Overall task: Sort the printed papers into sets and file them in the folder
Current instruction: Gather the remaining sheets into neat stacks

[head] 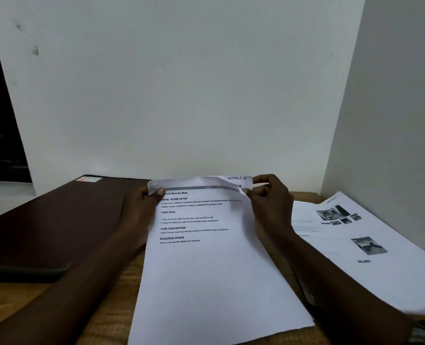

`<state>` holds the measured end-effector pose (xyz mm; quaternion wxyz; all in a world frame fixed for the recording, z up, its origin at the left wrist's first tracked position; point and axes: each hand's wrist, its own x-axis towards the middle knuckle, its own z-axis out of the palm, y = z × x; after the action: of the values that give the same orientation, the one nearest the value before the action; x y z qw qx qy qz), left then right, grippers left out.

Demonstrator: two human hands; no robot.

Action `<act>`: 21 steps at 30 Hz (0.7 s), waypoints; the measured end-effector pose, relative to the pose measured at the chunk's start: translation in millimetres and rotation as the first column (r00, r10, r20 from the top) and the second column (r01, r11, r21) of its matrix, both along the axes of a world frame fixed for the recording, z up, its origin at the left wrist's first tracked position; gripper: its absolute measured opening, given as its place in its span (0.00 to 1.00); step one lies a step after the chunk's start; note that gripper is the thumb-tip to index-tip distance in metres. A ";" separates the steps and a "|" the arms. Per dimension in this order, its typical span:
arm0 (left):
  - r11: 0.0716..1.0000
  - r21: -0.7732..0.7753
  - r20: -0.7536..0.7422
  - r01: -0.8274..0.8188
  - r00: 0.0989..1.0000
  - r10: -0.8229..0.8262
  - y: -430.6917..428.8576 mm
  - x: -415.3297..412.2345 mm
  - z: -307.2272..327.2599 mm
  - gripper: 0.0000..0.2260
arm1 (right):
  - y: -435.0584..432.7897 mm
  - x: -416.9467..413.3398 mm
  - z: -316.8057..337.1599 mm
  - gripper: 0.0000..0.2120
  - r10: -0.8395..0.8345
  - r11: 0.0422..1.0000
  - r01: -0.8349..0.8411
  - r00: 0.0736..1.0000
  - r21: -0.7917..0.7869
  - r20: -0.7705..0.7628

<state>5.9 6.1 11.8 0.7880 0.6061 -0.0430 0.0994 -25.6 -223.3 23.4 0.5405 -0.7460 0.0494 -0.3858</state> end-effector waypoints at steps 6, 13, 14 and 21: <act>1.000 -0.008 -0.004 -0.015 1.000 0.015 1.1 2.0 -0.3 0.11 | 1.8 1.7 -3.3 0.09 -0.059 0.998 0.059 0.998 -0.033 -0.008; 0.999 -0.019 -0.004 -0.028 1.000 0.028 5.3 4.4 -2.2 0.11 | 4.9 2.2 -6.5 0.08 -0.037 0.980 0.069 0.984 -0.185 0.174; 0.999 -0.024 -0.010 -0.038 0.999 0.038 7.5 5.3 -2.4 0.10 | 5.3 2.9 -6.7 0.09 -0.007 0.980 0.043 0.984 -0.195 0.181; 0.998 -0.045 -0.029 -0.054 0.998 0.053 9.5 5.8 -1.3 0.10 | 10.8 -1.1 -2.9 0.07 0.162 0.983 -0.148 0.978 -0.105 0.133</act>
<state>11.7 15.6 10.5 0.7992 0.5901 -0.0136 0.1129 -26.7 -212.5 20.5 0.5352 -0.7431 -0.0657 -0.3962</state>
